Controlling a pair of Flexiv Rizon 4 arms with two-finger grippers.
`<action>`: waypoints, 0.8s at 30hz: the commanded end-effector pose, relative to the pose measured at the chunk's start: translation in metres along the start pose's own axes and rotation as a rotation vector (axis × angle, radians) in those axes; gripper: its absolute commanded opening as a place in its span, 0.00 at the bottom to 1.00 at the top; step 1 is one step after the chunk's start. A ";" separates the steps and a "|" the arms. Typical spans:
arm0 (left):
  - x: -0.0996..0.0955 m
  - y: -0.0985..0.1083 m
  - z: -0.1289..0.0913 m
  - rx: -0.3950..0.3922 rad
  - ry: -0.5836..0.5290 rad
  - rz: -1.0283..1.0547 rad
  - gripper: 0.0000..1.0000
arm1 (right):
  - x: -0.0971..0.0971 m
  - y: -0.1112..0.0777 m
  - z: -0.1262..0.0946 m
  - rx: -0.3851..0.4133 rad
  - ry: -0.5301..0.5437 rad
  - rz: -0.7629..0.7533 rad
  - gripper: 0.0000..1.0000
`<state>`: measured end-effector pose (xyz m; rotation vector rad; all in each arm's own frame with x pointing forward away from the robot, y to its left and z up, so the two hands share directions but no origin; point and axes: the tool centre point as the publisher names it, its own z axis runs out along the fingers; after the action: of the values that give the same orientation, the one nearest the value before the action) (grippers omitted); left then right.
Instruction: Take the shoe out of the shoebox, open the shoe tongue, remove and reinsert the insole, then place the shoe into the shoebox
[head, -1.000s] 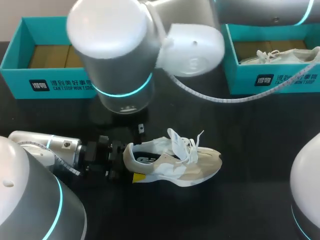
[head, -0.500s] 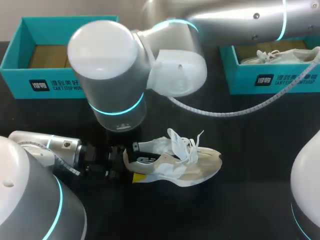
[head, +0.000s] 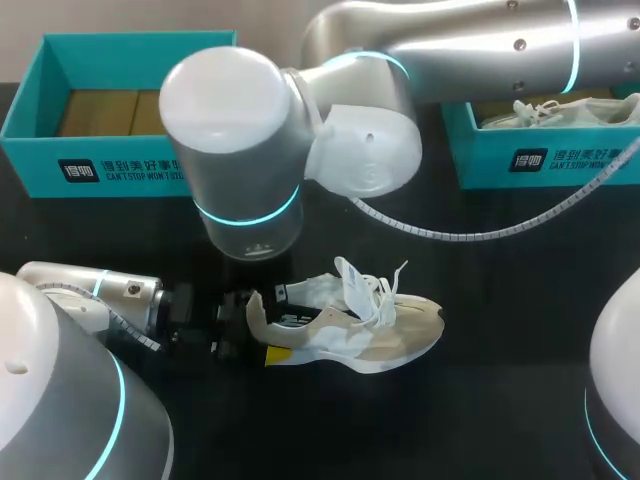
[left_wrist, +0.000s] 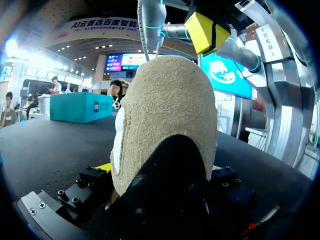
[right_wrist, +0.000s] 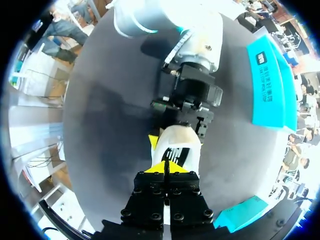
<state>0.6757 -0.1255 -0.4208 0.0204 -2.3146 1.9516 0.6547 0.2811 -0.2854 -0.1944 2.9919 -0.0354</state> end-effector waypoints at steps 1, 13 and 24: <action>-0.001 0.004 0.003 0.000 -0.002 0.000 0.00 | -0.007 -0.011 0.023 -0.030 0.024 0.024 0.00; -0.001 0.004 0.003 0.000 -0.002 0.000 0.00 | -0.012 -0.029 0.063 -0.008 0.048 0.082 0.00; -0.001 0.004 0.003 0.000 -0.002 0.000 0.00 | -0.011 -0.032 0.065 -0.024 0.046 0.092 0.00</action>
<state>0.6756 -0.1255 -0.4208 0.0204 -2.3145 1.9517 0.6798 0.2520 -0.3467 -0.0594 3.0469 0.0023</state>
